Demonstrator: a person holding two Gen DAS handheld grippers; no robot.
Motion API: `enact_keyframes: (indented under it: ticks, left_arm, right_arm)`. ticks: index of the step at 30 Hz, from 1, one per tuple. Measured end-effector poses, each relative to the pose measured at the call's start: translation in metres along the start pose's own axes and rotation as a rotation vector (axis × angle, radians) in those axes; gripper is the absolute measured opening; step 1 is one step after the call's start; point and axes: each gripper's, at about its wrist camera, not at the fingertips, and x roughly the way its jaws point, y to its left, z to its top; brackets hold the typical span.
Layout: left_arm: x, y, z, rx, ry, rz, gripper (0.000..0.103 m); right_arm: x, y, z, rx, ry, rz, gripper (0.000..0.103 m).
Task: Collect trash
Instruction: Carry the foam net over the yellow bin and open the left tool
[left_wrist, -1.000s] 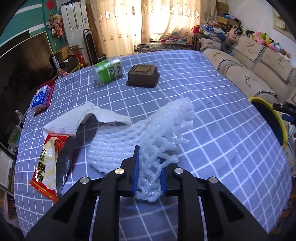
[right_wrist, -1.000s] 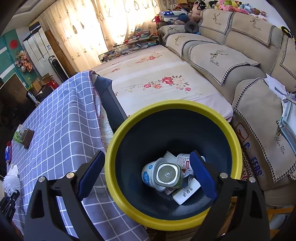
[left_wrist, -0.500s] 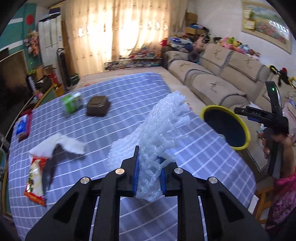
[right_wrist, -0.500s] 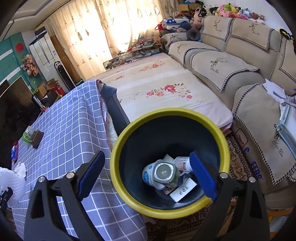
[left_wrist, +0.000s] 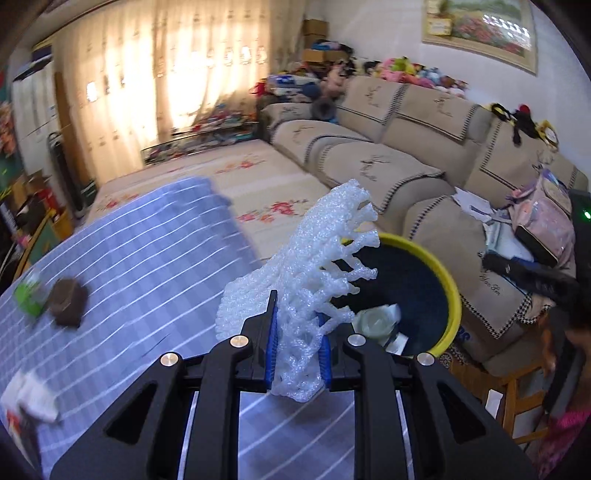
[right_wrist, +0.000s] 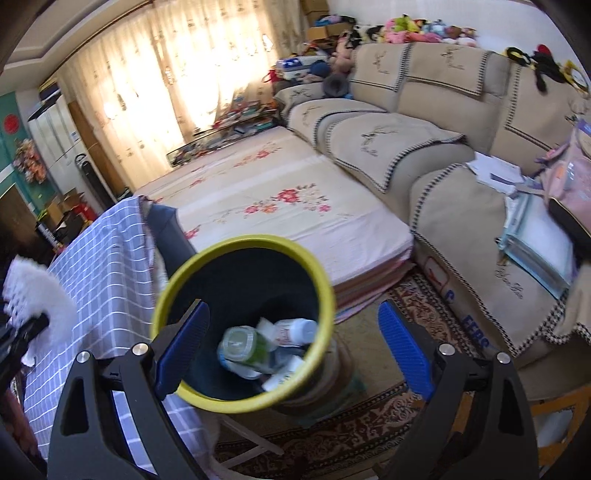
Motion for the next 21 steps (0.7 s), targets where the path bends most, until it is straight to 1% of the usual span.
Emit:
enact_keyframes:
  ticks: [3,6,9,12,18,21]
  left_arm:
    - [0.028,-0.026,0.017,0.031,0.017,-0.043,0.019]
    - [0.058,-0.054,0.029,0.055,0.054,-0.098,0.019]
    - [0.086,-0.077,0.034,0.076,0.092,-0.13,0.019]
    - [0.111,-0.092,0.034,0.088,0.133,-0.15,0.021]
    - [0.145,-0.101,0.033,0.086,0.185,-0.171,0.029]
    - [0.152,-0.104,0.033,0.084,0.194,-0.168,0.04]
  right_arm:
    - [-0.002,-0.013,0.0,0.011,0.0,-0.019,0.088]
    - [-0.003,-0.022,0.0,0.02,-0.002,-0.025,0.088]
    - [-0.003,-0.027,0.0,0.023,-0.001,-0.032,0.088]
    - [-0.001,-0.031,-0.001,0.024,0.004,-0.041,0.088]
    - [0.0,-0.035,-0.001,0.023,0.008,-0.06,0.088]
    - [0.001,-0.036,0.0,0.022,0.008,-0.071,0.088]
